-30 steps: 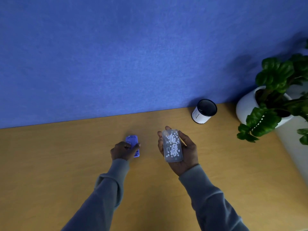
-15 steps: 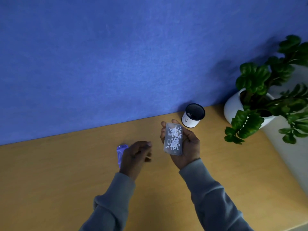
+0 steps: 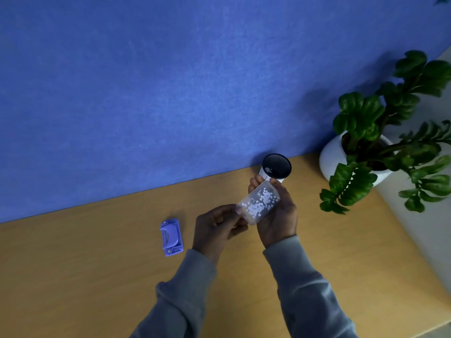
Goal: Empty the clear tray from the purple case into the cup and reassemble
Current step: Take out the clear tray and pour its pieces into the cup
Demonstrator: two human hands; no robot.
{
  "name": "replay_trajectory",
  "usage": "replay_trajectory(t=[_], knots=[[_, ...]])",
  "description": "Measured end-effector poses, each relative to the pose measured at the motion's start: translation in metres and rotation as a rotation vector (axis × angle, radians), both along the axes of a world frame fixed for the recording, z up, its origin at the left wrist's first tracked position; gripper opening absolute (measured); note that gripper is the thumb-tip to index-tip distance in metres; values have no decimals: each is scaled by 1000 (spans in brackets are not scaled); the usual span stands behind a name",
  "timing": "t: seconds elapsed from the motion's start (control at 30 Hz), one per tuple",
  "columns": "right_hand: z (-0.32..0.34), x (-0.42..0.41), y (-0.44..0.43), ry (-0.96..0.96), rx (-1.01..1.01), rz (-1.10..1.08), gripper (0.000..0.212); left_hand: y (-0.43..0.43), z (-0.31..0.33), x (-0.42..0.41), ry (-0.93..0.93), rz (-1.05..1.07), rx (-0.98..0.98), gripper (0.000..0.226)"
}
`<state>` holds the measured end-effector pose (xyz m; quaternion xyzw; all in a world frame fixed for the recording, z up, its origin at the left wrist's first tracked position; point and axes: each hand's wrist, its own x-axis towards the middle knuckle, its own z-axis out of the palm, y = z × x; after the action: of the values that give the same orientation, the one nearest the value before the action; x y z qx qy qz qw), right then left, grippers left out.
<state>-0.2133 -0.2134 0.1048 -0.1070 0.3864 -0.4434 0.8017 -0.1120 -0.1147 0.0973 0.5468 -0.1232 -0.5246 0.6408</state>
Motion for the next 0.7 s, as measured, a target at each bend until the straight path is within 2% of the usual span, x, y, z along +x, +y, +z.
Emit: replay_trajectory(t=[0.13, 0.2, 0.37, 0.4, 0.53, 0.7], knots=[[3, -2, 1, -58, -59, -50, 42, -15, 2, 17, 7, 41, -11, 8], [2, -4, 2, -81, -46, -57, 44, -23, 3, 24, 3, 56, -1, 13], [-1, -6, 4, -113, -14, -53, 34, -35, -1, 33, 50, 62, 20, 8], [-3, -6, 4, -114, -10, -52, 35, -36, -2, 32, 68, 59, 18, 6], [-9, -10, 0, -93, -17, -32, 40, -39, -10, 30, 84, 65, 42, 20], [-12, -18, -5, -50, -6, -13, 45, -50, -23, 27, 70, 62, 69, 8]])
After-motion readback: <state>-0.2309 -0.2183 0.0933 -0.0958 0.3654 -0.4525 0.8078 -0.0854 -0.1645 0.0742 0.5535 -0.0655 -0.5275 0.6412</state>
